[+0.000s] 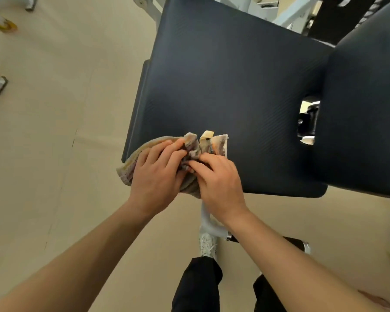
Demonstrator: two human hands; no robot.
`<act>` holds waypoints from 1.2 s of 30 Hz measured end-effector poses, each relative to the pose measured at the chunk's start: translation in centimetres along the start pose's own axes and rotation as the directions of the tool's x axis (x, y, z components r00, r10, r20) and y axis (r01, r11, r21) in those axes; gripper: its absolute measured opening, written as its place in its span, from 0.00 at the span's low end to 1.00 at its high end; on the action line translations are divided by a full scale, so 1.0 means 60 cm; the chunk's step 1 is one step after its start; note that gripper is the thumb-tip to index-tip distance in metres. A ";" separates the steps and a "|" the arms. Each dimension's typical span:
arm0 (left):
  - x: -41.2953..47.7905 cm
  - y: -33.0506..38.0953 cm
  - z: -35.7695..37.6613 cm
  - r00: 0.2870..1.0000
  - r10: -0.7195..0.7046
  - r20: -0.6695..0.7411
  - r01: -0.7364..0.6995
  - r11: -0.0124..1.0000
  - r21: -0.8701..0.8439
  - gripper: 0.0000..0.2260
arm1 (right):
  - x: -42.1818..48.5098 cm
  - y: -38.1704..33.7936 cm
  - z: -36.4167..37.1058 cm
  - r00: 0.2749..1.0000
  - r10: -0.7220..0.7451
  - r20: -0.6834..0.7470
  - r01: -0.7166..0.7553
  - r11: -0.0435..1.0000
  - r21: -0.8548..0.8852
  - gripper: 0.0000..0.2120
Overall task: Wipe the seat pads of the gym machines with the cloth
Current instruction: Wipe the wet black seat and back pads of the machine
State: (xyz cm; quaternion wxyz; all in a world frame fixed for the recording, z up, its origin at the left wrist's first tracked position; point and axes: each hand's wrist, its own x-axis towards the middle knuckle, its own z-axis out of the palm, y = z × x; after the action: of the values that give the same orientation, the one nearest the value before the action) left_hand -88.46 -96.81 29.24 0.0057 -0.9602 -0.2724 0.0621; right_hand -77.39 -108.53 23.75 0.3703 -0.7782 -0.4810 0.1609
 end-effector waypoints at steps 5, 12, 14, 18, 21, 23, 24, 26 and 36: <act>0.061 0.000 -0.093 0.995 -0.096 0.033 0.101 0.964 -0.247 0.14 | 0.051 -0.023 -0.115 0.946 0.270 0.177 -0.323 0.812 0.486 0.08; 0.136 0.002 -0.100 0.922 -0.347 -0.170 0.281 0.905 -0.319 0.18 | 0.126 0.024 -0.106 0.960 0.275 -0.054 -0.280 0.934 -0.221 0.24; 0.112 0.036 -0.050 0.971 -0.235 -0.043 0.221 0.952 -0.213 0.22 | 0.106 0.024 -0.054 0.979 0.147 0.143 -0.102 0.953 -0.285 0.28; 0.109 0.047 0.026 0.978 -0.175 0.112 0.179 0.984 -0.026 0.28 | 0.105 0.065 -0.011 0.962 0.067 0.264 0.028 0.939 -0.342 0.30; 0.194 0.027 0.025 0.984 -0.149 0.094 0.150 0.989 -0.003 0.29 | 0.184 0.100 -0.024 0.971 0.024 0.239 0.062 0.935 -0.348 0.32; 0.272 0.018 0.019 0.985 -0.152 0.079 0.153 0.988 -0.003 0.29 | 0.248 0.123 -0.033 0.980 0.060 0.188 0.013 0.931 -0.366 0.32; 0.312 0.017 0.017 0.986 -0.149 0.076 0.150 0.989 -0.007 0.29 | 0.279 0.133 -0.037 0.983 0.084 0.162 -0.018 0.930 -0.368 0.31; 0.376 0.017 0.009 0.987 -0.134 0.092 0.136 0.990 -0.023 0.29 | 0.327 0.147 -0.048 0.981 0.144 0.127 -0.092 0.933 -0.349 0.30; 0.250 0.107 0.033 0.982 0.054 0.183 -0.049 0.998 -0.032 0.29 | 0.125 0.142 -0.047 0.894 0.448 -0.016 -0.430 0.848 -0.310 0.32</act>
State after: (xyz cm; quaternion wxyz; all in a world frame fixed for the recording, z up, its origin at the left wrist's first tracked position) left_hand -72.67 -94.48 25.25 -0.0345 -0.9570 -0.2478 0.1470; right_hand -66.63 -105.45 20.22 0.1851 -0.9102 -0.3198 0.1869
